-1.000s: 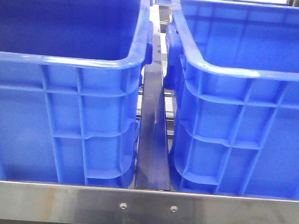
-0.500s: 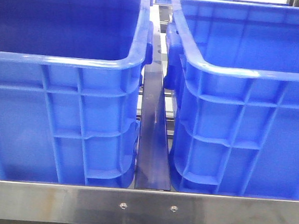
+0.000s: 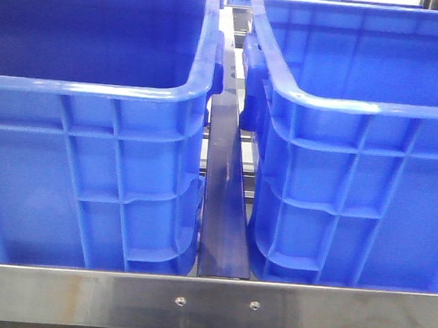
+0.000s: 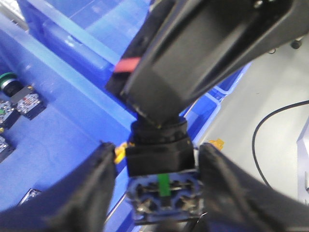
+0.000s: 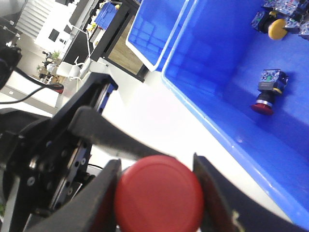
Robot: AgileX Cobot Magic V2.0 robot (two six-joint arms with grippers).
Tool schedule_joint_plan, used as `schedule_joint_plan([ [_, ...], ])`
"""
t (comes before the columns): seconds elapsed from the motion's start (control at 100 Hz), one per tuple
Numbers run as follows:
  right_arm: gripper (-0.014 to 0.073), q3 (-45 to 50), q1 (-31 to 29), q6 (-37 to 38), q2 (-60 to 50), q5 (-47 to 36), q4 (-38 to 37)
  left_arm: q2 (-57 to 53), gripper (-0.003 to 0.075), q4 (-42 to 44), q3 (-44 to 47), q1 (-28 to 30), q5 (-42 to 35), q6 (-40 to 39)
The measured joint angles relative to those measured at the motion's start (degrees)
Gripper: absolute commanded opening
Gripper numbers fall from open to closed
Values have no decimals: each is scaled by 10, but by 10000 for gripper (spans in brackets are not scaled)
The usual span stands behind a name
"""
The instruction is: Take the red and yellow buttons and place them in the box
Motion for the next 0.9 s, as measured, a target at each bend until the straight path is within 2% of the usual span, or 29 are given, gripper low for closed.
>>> schedule_joint_plan([
  [0.19, 234, 0, 0, -26, 0, 0, -1, 0, 467, 18, 0, 14, 0, -31],
  [0.45, 234, 0, -1, -76, 0, -50, -1, -13, 467, 53, 0, 66, 0, -80],
  [0.68, 234, 0, -42, -100, 0, -103, -4, -59, 466, 64, 27, 80, -1, -95],
  [0.8, 234, 0, -71, -112, 0, -115, -9, -87, 465, 119, 60, 80, -1, -163],
  [0.9, 234, 0, -95, -114, -1, -117, -23, -114, 465, 214, 93, 80, 7, -253],
])
